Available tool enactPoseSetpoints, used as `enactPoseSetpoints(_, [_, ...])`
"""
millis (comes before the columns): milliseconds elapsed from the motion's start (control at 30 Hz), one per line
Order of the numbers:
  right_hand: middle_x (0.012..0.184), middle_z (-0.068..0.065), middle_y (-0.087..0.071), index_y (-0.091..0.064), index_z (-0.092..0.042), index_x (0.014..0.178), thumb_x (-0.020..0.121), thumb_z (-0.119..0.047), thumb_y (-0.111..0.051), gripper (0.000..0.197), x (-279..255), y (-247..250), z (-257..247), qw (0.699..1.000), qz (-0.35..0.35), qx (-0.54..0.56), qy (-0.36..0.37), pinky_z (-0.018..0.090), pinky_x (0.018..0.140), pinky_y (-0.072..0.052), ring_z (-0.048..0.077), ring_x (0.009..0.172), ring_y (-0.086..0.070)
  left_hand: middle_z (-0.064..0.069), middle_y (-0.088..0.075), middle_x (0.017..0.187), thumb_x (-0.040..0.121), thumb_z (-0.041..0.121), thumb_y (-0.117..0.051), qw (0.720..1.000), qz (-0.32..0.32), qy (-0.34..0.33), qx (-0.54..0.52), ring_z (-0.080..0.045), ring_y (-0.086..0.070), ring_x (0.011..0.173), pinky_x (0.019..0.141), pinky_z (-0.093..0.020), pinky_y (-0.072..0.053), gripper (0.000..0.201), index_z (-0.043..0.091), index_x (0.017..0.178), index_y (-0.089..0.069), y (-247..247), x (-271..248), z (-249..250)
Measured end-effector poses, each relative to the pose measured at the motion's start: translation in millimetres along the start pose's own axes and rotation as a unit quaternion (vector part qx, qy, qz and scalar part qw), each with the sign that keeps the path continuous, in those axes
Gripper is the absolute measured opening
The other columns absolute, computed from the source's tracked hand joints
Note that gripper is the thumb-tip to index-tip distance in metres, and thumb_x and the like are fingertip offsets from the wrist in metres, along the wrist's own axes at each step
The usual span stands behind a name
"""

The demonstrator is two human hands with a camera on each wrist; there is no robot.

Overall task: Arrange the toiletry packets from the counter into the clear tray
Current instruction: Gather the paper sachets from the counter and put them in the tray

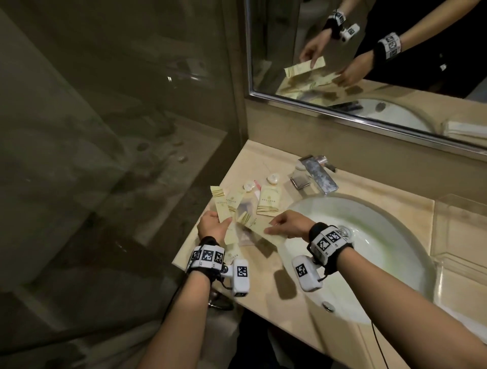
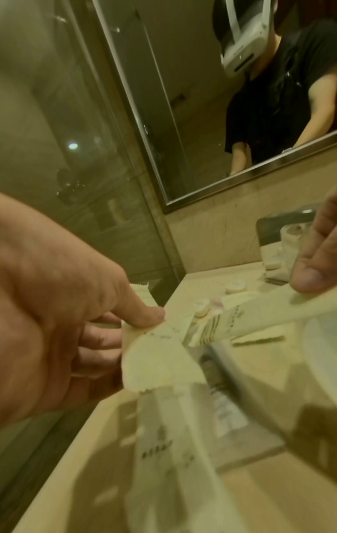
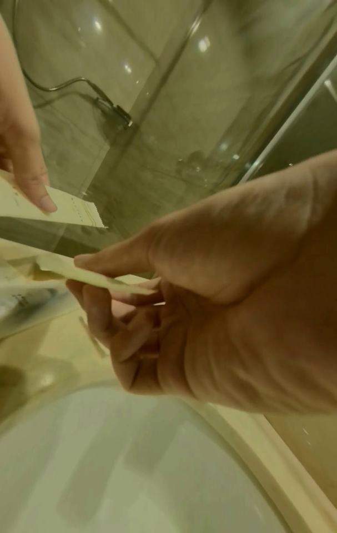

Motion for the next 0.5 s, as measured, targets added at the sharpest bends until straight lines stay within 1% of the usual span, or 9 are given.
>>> enactPoseSetpoints(67, [0.077,-0.005,-0.060,-0.069,-0.006,0.105,0.081,-0.027,-0.078,0.033,-20,19,9,0.999,0.025,0.016,0.013,0.017,0.058,-0.042,0.008,0.068,-0.055,-0.014,-0.070,0.107,0.074,0.015,-0.078,1.000,-0.009,-0.014,-0.005,-0.028,-0.065,0.104,0.091,-0.033,-0.052,0.033,0.006,0.102,-0.062,-14,-18,11])
enactPoseSetpoints(133, [0.074,-0.006,-0.059,-0.068,-0.010,0.104,0.081,-0.029,-0.078,0.032,-40,40,22,0.998,0.048,0.033,0.030,0.016,0.056,-0.042,0.007,0.064,-0.053,-0.013,-0.070,0.108,0.074,0.015,-0.078,0.999,-0.022,-0.024,-0.018,-0.028,-0.065,0.102,0.094,-0.036,-0.052,0.032,0.009,0.100,-0.061,-34,-39,22])
enactPoseSetpoints(200, [0.072,-0.006,-0.059,-0.069,-0.010,0.102,0.081,-0.030,-0.077,0.030,-63,63,38,0.995,0.067,0.056,0.048,0.016,0.055,-0.043,0.007,0.062,-0.053,-0.013,-0.069,0.110,0.074,0.013,-0.078,0.998,-0.041,-0.035,-0.044,-0.028,-0.066,0.101,0.094,-0.041,-0.053,0.032,0.012,0.098,-0.057,-57,-61,34])
enactPoseSetpoints(300, [0.076,-0.003,-0.064,-0.071,-0.010,0.102,0.082,-0.030,-0.076,0.029,-103,101,66,0.989,0.097,0.081,0.077,0.015,0.057,-0.044,0.009,0.066,-0.056,-0.014,-0.067,0.109,0.077,0.010,-0.076,0.992,-0.090,-0.054,-0.076,-0.030,-0.065,0.100,0.092,-0.046,-0.054,0.040,0.008,0.111,-0.055,-99,-98,53])
enactPoseSetpoints(333, [0.079,-0.002,-0.066,-0.072,-0.010,0.101,0.083,-0.030,-0.075,0.027,-118,113,77,0.986,0.109,0.094,0.084,0.015,0.060,-0.045,0.010,0.068,-0.058,-0.014,-0.067,0.109,0.077,0.012,-0.076,0.990,-0.104,-0.067,-0.075,-0.030,-0.066,0.099,0.091,-0.046,-0.055,0.040,0.008,0.112,-0.055,-114,-109,59])
enactPoseSetpoints(400, [0.083,0.000,-0.069,-0.072,-0.011,0.102,0.085,-0.028,-0.073,0.024,-147,138,107,0.977,0.143,0.131,0.093,0.021,0.064,-0.046,0.013,0.073,-0.061,-0.016,-0.069,0.107,0.075,0.016,-0.077,0.985,-0.129,-0.093,-0.064,-0.030,-0.067,0.097,0.089,-0.047,-0.056,0.037,0.012,0.105,-0.056,-148,-130,70])
enactPoseSetpoints(433, [0.084,0.002,-0.069,-0.071,-0.010,0.103,0.086,-0.026,-0.072,0.023,-161,150,124,0.970,0.164,0.149,0.095,0.023,0.063,-0.046,0.014,0.074,-0.061,-0.016,-0.069,0.106,0.075,0.017,-0.078,0.982,-0.145,-0.102,-0.060,-0.030,-0.067,0.097,0.088,-0.048,-0.056,0.035,0.013,0.102,-0.056,-167,-141,73])
enactPoseSetpoints(467, [0.086,0.004,-0.068,-0.071,-0.008,0.103,0.087,-0.023,-0.071,0.022,-176,161,142,0.963,0.185,0.172,0.094,0.024,0.062,-0.048,0.016,0.075,-0.062,-0.015,-0.070,0.105,0.075,0.016,-0.078,0.979,-0.163,-0.110,-0.058,-0.030,-0.067,0.097,0.088,-0.049,-0.055,0.032,0.015,0.099,-0.057,-185,-152,76])
enactPoseSetpoints(500, [0.090,0.007,-0.068,-0.070,-0.005,0.104,0.088,-0.019,-0.069,0.021,-190,171,161,0.954,0.202,0.204,0.091,0.025,0.063,-0.053,0.019,0.078,-0.065,-0.015,-0.070,0.104,0.075,0.014,-0.077,0.975,-0.180,-0.117,-0.057,-0.031,-0.067,0.097,0.088,-0.050,-0.056,0.030,0.016,0.097,-0.057,-204,-164,78])
Point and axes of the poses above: each hand's wrist, its own x-axis towards the middle knuckle, its own y-axis out of the back of the hand, z = x × y, the point moved 5 cm from there along x, towards the middle knuckle
